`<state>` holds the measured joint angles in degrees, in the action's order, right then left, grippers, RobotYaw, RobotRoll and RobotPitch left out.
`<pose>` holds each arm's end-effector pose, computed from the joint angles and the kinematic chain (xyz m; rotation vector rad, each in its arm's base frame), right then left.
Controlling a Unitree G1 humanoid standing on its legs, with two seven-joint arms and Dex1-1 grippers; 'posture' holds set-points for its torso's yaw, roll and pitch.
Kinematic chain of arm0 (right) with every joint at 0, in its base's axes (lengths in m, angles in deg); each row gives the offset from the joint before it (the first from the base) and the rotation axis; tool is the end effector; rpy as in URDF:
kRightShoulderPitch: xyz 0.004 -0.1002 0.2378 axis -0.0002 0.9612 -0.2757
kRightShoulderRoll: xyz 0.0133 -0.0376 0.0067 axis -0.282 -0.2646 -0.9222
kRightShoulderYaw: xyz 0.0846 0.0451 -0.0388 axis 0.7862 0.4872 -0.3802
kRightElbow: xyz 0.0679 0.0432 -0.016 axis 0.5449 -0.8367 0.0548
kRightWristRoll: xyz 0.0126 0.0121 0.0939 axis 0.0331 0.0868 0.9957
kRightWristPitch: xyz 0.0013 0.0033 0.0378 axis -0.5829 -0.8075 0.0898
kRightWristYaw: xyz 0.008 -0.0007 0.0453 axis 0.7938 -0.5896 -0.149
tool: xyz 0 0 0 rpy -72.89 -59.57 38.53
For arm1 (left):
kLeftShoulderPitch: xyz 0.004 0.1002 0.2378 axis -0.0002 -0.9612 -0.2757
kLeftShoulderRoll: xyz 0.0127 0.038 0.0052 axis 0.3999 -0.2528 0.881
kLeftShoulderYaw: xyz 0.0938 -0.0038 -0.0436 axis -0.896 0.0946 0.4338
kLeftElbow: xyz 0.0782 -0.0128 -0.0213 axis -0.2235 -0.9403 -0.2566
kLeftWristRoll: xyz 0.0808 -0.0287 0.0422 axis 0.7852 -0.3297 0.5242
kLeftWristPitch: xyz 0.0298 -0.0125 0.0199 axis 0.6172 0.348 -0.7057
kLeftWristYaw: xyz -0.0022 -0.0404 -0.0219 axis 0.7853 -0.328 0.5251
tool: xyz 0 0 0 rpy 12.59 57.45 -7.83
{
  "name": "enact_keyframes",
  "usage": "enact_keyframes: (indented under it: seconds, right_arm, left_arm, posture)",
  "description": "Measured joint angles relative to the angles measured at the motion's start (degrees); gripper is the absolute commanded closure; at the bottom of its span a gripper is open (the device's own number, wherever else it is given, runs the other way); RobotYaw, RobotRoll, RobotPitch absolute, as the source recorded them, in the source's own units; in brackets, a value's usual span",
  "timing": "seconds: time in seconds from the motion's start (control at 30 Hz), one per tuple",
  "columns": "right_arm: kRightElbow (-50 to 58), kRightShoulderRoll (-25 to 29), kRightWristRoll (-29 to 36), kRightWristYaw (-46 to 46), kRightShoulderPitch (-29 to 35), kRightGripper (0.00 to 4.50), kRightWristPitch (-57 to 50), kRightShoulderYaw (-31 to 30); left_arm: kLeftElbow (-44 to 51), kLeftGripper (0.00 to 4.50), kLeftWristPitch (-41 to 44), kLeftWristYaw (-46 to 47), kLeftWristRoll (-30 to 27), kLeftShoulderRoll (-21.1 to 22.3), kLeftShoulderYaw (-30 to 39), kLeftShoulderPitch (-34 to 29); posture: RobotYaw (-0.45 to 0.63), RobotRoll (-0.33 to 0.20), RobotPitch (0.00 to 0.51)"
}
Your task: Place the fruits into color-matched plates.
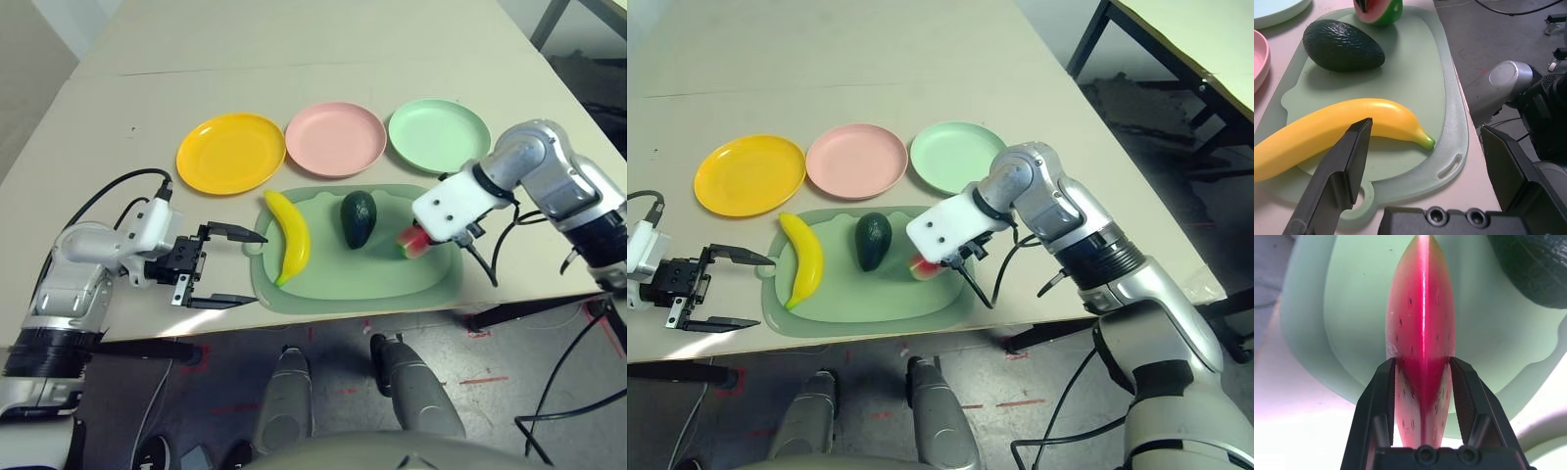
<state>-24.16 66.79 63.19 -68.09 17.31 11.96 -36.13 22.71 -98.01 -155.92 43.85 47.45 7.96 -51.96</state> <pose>0.2982 -0.1608 0.2495 -1.4798 0.4001 1.6537 0.2329 0.3059 0.1716 0.5388 0.0373 -1.4851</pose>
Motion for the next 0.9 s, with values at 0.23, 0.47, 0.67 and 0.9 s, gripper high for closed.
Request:
enact_keyframes:
  seconds: [0.23,0.47,0.67,0.9]
  right_arm:
    - [3.74,0.7,2.91,-0.01,-1.06,2.81,-3.22,-2.37]
    - [2.66,0.22,1.78,-0.01,-1.06,2.81,-2.14,-2.37]
    - [1.32,0.16,0.43,-0.01,-1.04,1.13,-1.23,-2.37]
    - [0.21,-0.38,-0.88,-0.02,-0.11,0.03,-0.12,-2.36]
  left_arm:
    - [-0.14,0.0,-0.11,0.0,0.14,-0.03,-0.03,0.37]
    - [-0.14,0.0,-0.18,0.0,0.46,-0.16,-0.03,0.36]
    - [-0.15,0.0,-0.37,0.0,0.58,-0.18,-0.03,0.35]
    - [-0.16,0.0,-0.6,0.0,0.59,-0.18,-0.03,0.33]
  posture:
    - [-0.07,0.0,0.214]
    - [-0.07,0.0,0.214]
    - [-0.07,0.0,0.214]
    - [-0.07,0.0,0.213]
